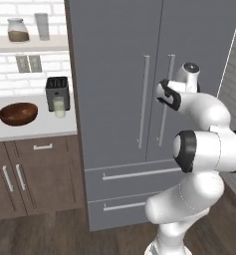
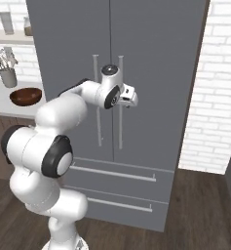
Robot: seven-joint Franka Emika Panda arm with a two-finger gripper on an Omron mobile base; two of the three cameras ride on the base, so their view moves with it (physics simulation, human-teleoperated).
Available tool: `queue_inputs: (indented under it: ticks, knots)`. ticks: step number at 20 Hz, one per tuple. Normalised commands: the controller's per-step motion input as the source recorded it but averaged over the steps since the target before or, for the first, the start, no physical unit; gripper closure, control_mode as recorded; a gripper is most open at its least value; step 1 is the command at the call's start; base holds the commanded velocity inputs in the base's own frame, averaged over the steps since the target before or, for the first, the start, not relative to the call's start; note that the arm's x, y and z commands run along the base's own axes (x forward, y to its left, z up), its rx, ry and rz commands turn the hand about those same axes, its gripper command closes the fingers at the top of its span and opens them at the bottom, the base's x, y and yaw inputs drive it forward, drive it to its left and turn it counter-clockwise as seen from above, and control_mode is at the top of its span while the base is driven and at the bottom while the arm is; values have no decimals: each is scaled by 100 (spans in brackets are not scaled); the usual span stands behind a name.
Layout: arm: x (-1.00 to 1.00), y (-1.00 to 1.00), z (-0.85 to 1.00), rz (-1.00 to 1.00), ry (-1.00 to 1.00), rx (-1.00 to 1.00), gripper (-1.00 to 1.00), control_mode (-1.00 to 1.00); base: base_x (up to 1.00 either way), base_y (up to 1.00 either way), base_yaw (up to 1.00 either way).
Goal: Grab a lemon wedge from the fridge and one ice cube from the ice bowl, and put them in the glass of lemonade.
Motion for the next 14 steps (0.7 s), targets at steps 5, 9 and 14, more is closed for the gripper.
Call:
queue_inputs:
  ticks: [5,9,14]
  knots:
    - [37,0,-23,0,0,0,-100,-100,0,0,0]
    - [37,0,-24,0,-4,0,-100,-100,0,0,0]
    - [27,0,-14,0,-9,0,-100,-100,0,0,0]
